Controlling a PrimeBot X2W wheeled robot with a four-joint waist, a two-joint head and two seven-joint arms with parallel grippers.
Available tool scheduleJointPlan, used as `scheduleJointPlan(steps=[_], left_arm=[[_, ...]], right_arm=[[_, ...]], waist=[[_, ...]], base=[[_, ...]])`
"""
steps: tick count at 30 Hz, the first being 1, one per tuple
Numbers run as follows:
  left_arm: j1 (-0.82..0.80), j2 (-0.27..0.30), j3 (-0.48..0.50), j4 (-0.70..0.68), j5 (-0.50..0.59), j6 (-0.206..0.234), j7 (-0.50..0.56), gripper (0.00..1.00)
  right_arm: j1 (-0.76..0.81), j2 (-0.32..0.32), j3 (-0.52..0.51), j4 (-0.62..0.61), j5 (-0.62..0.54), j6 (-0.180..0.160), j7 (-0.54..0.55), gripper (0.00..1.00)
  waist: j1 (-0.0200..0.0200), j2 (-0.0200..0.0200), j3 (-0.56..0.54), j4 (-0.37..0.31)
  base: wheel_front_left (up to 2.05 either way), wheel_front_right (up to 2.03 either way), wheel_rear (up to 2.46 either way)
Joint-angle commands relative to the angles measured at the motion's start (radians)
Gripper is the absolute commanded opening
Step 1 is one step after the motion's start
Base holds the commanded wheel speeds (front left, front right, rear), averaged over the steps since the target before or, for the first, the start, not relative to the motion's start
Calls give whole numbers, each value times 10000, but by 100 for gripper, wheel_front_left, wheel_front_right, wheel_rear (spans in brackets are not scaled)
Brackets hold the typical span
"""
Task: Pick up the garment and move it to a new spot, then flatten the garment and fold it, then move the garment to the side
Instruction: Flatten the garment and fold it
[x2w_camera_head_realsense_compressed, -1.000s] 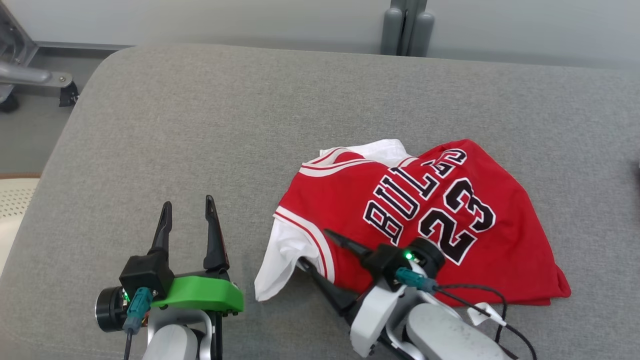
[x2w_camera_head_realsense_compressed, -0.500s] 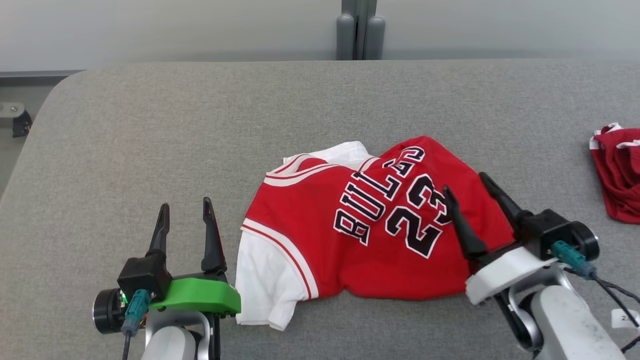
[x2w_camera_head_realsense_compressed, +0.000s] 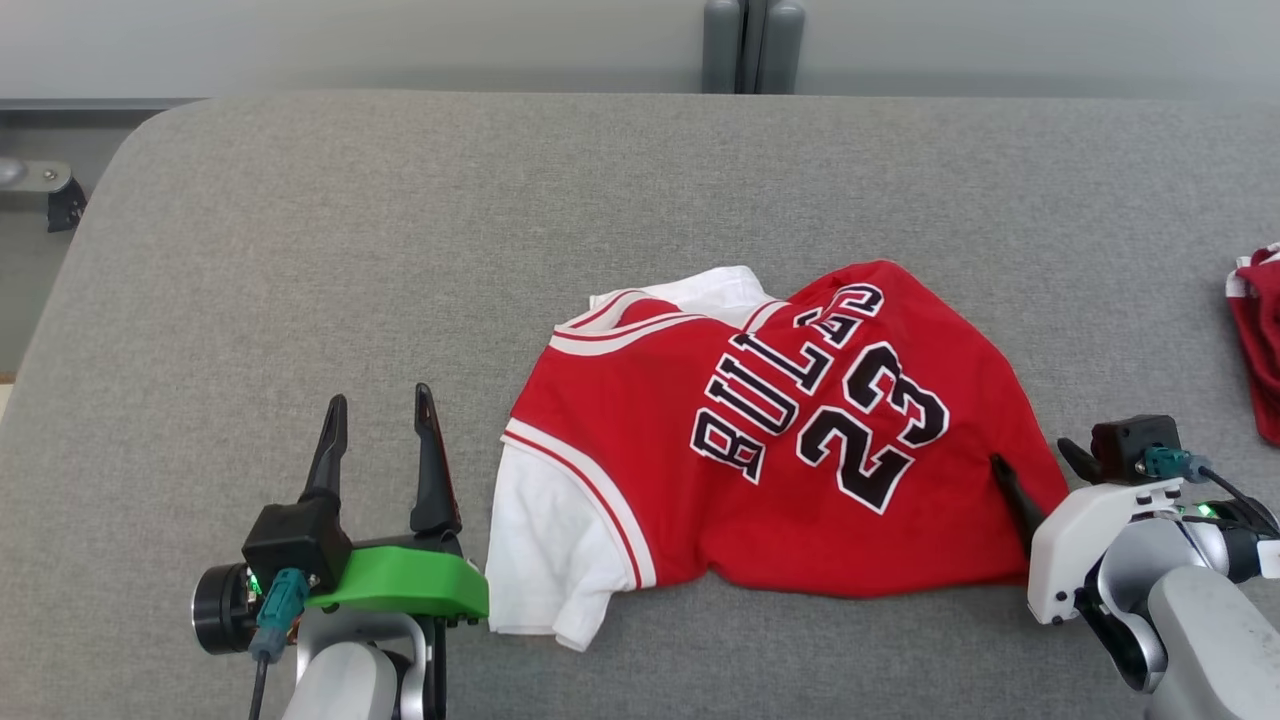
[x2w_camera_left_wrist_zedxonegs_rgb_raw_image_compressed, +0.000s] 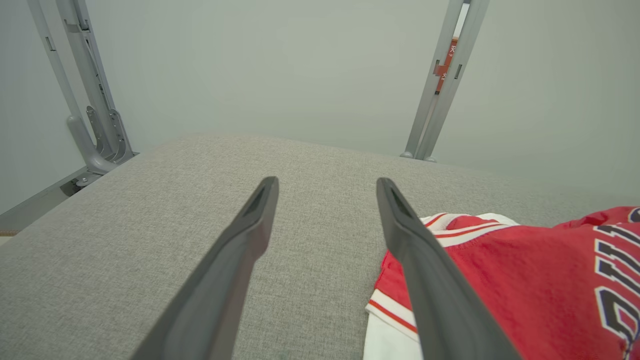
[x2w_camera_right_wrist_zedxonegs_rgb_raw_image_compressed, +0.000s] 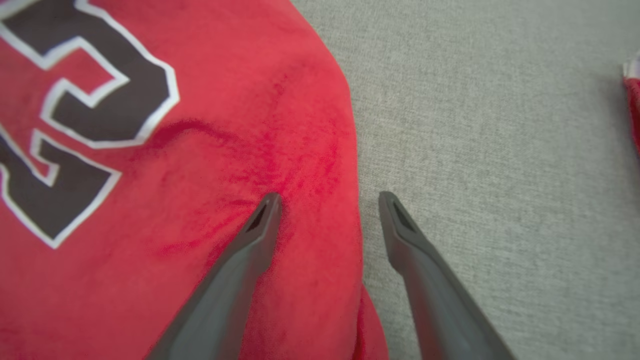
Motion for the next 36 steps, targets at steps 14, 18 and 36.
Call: scheduleJointPlan(steps=[14,18,36], left_arm=[[-289,29,-92,-131,10,27,10,100],[-316,29,-148,-151,-27,53,10,100],[-401,29,-401,28,-42,-7,10,100]], right_arm=[[-2443,-792,913,1205,1828,-3,-34,0],[-3375,-924,686,1713,1393,-3,-124,0],[-6144,30,-520,4502,-875,-3,-1808,100]], waist=[[0,0,388,605],[0,0,454,754],[0,0,531,801]], base=[[0,0,0],[0,0,0],[0,0,0]])
